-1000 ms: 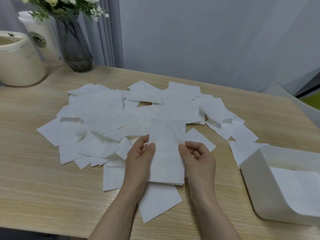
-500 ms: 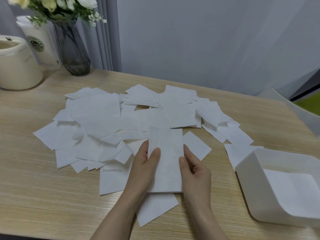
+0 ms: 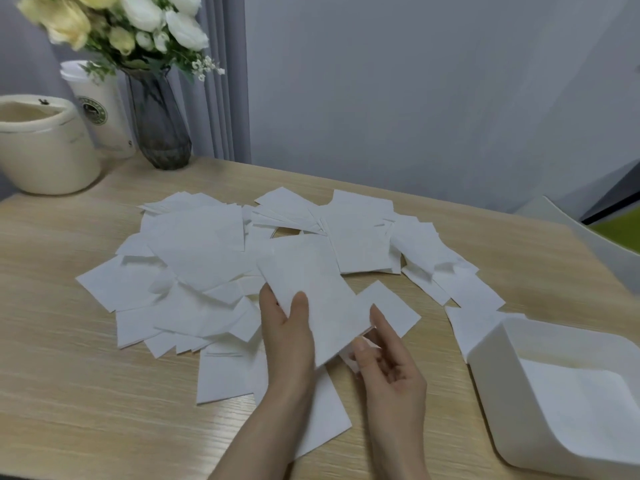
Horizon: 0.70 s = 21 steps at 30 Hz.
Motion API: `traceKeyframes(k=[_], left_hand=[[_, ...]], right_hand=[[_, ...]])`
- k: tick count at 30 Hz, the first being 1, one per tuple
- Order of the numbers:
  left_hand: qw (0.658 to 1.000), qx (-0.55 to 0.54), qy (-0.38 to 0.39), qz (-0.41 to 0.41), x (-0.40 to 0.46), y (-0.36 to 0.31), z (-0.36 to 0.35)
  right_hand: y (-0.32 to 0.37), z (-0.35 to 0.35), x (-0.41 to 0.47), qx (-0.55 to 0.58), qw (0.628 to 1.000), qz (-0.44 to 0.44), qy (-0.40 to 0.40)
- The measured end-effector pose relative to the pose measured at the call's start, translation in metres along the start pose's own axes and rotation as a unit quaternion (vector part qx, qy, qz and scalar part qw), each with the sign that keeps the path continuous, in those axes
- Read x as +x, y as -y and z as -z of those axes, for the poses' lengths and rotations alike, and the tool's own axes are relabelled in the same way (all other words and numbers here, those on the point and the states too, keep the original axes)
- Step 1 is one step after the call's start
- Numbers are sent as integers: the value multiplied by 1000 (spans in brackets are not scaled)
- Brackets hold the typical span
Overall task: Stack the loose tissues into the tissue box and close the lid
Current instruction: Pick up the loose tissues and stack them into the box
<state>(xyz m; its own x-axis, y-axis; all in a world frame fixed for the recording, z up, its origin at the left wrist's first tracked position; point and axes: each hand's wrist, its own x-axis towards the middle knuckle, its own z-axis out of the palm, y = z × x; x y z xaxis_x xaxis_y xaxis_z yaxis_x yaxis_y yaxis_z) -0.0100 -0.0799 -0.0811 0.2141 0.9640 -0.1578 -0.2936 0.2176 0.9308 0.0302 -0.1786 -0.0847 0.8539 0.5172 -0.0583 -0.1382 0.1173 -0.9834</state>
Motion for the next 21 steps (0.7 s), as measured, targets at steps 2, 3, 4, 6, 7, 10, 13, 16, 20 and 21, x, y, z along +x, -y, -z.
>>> traceKeyframes(k=[2, 3, 4, 6, 7, 10, 13, 16, 20, 21], left_hand=[[1000, -17, -2, 4, -6, 0, -4], [1000, -23, 9, 7, -9, 1, -5], [999, -26, 26, 11, -12, 1, -5], [997, -29, 67, 14, -18, 0, -3], [996, -33, 81, 11, -18, -1, -1], [994, -38, 102, -8, -11, -9, 9], [990, 9, 129, -47, 0, -18, 22], [981, 52, 182, -48, 5, -28, 30], [975, 70, 211, -28, -2, -34, 29], [975, 70, 207, -28, -5, -35, 26]], right_hand=[[1, -3, -4, -7, 1000, 7, 16], [1, -4, -5, -7, 1000, 6, 26], [3, -6, -7, -3, 999, 3, 34], [6, -5, -6, -10, 999, 5, 38], [7, -3, -4, -21, 999, 9, 36], [15, 7, 4, -44, 998, 18, 37], [28, 18, 14, -94, 993, 33, 59], [40, 26, 22, -125, 988, 33, 81], [52, 40, 30, -146, 986, 59, 54], [56, 44, 30, -150, 985, 70, 43]])
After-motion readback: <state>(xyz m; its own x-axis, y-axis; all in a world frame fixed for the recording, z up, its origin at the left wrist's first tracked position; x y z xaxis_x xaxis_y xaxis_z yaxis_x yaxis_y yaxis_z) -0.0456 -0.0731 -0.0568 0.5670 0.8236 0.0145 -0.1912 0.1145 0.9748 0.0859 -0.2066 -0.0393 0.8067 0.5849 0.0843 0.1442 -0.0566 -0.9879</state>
